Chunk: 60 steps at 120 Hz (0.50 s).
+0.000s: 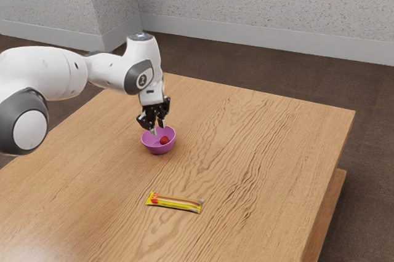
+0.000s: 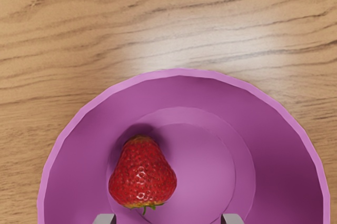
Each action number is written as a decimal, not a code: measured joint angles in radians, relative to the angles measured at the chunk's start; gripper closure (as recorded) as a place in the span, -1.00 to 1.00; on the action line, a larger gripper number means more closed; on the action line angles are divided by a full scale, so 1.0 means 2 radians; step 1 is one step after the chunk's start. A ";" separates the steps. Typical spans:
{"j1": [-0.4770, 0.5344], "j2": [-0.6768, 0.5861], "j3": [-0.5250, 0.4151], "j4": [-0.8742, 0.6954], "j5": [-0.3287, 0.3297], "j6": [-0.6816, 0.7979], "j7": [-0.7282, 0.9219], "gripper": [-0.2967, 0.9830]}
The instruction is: Take strawberry from the bowl
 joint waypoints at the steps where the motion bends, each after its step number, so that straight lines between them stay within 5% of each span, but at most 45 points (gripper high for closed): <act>1: 0.000 0.001 0.000 0.000 0.000 0.000 0.001 0.22; 60: 0.000 0.023 -0.010 0.000 -0.003 0.029 0.039 0.23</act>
